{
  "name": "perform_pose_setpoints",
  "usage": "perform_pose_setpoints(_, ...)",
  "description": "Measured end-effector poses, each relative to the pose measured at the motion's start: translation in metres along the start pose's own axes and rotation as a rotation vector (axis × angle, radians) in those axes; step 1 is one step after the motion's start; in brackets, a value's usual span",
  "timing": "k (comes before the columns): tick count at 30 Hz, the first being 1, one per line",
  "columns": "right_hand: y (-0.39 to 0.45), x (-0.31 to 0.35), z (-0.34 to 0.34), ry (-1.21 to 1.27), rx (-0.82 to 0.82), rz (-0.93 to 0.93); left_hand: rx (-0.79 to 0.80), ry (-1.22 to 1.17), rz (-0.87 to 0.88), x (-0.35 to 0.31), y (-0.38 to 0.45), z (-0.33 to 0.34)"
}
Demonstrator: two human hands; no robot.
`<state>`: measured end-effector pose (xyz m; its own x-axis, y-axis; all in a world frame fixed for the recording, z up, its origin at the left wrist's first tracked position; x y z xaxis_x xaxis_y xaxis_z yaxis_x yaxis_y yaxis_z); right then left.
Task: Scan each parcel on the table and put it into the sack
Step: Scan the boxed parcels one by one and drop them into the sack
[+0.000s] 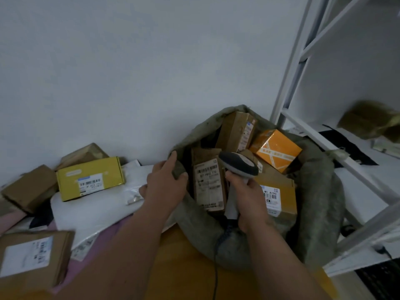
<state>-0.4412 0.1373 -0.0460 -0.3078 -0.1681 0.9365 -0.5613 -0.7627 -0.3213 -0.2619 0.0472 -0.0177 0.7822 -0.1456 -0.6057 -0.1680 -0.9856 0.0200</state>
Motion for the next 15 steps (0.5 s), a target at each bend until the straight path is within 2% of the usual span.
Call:
perform_pose_setpoints(4, -0.014, 0.015, 0.001, -0.021, -0.110, -0.097, -0.087, -0.123, 0.006, 0.017, -0.002, -0.012)
perform_pose_setpoints(7, -0.032, 0.023, 0.011, -0.058, -0.131, -0.154, -0.107, -0.173, -0.022, 0.038, -0.005, -0.020)
perform_pose_setpoints(11, -0.062, 0.021, 0.049, -0.083, -0.062, -0.185, -0.125, -0.228, -0.069, 0.083, -0.013, -0.042)
perform_pose_setpoints(15, -0.094, -0.010, 0.106, -0.089, 0.018, -0.145, -0.123, -0.215, -0.149, 0.146, -0.035, -0.075)
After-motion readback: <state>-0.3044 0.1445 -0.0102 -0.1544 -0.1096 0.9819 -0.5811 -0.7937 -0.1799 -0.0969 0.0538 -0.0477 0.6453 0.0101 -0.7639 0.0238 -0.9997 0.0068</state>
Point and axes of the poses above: each hand's wrist, its own y-axis towards the middle knuckle, its own z-axis out of the palm, x = y × z, the point moved 6 cm from there along y, towards the middle knuckle, and after that the axes turned 4 degrees about z, right-handed, at the moved point
